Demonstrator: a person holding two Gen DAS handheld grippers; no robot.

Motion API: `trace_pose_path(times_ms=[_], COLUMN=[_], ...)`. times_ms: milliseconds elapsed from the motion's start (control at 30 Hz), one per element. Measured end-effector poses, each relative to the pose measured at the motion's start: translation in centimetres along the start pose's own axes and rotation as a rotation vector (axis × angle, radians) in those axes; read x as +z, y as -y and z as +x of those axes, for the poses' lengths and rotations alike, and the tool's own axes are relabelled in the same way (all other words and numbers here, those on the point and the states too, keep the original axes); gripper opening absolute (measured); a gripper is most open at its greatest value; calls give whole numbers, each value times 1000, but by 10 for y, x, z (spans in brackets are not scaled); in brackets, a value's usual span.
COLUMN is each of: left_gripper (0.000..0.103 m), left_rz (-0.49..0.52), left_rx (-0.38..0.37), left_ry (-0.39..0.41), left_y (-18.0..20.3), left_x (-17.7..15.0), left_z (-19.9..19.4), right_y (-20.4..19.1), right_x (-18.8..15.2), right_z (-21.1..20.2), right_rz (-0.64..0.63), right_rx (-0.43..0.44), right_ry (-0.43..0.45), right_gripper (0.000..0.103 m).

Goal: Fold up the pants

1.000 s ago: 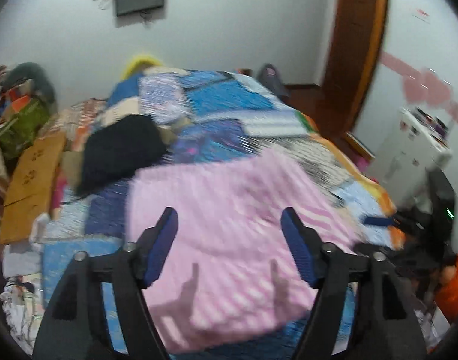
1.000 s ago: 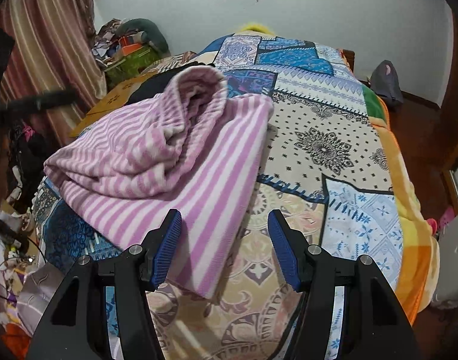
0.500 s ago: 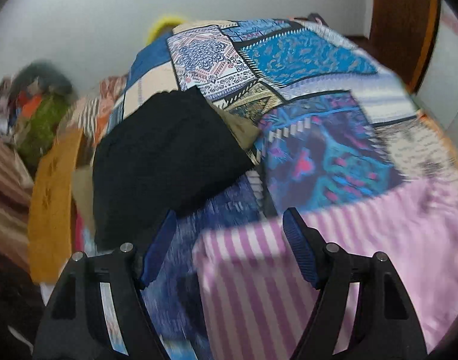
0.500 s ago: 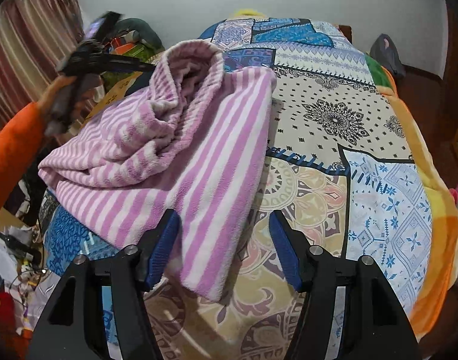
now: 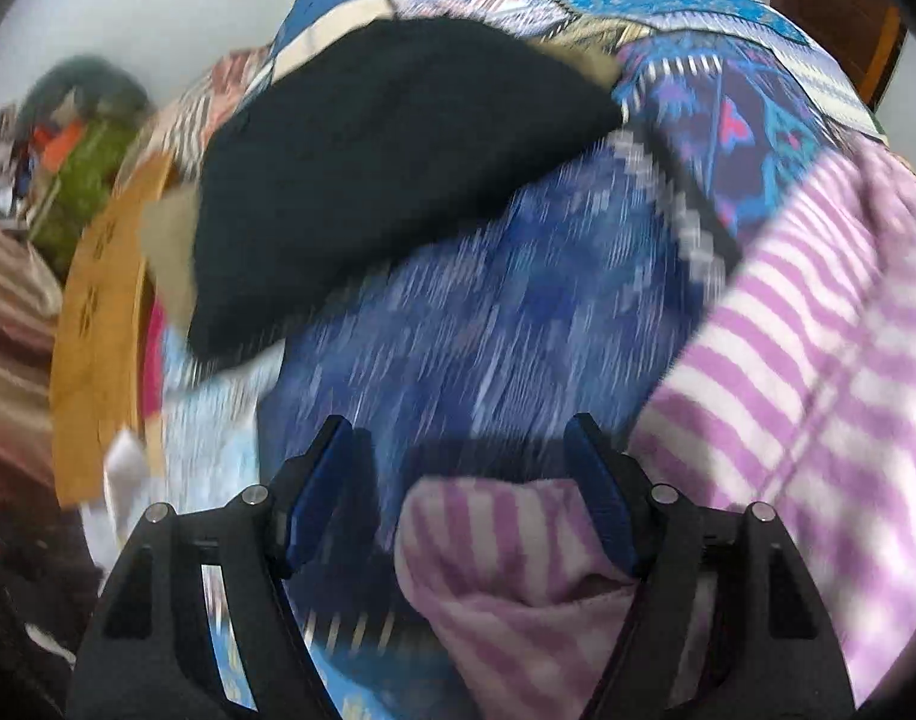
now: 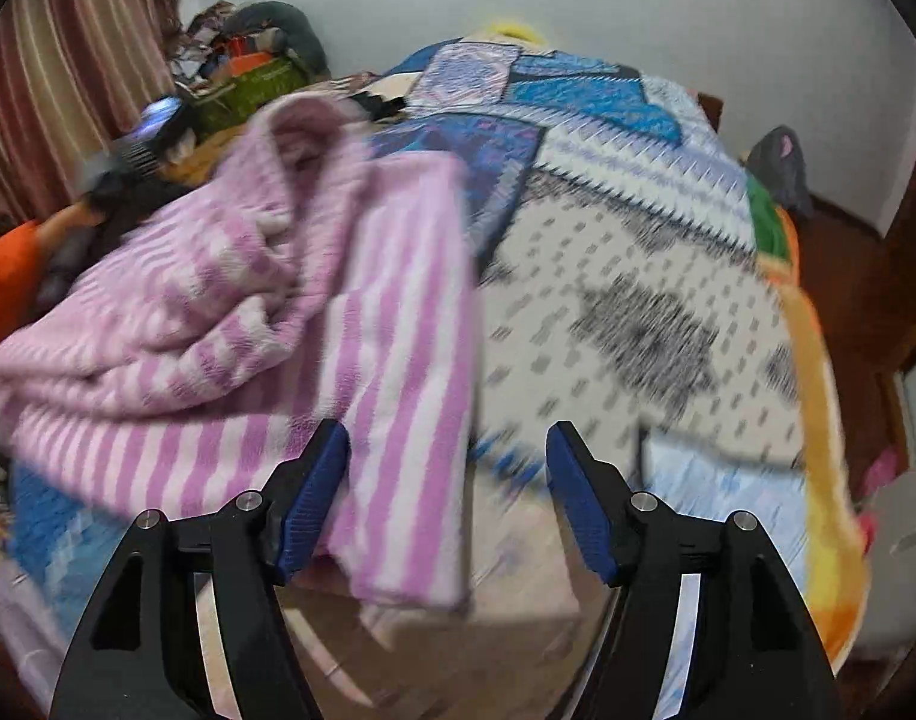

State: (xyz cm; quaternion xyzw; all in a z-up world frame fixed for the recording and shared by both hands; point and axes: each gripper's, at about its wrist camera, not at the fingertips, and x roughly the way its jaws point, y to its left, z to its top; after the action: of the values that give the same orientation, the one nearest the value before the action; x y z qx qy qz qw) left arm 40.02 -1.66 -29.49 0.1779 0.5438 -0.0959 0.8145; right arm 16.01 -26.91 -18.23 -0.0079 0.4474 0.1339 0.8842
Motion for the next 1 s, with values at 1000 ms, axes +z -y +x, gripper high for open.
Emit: trace_pose_path(times_ms=[1000], left_gripper=[68], left_rz=[-140], left_rx=[-114], left_ry=[297], left_y=[102], left_x=[-123], left_z=[-205], right_y=[-55], right_x=[-31], right_z=[-112], right_rz=[2], right_rx=[43], right_ry=[177], right_gripper=[60])
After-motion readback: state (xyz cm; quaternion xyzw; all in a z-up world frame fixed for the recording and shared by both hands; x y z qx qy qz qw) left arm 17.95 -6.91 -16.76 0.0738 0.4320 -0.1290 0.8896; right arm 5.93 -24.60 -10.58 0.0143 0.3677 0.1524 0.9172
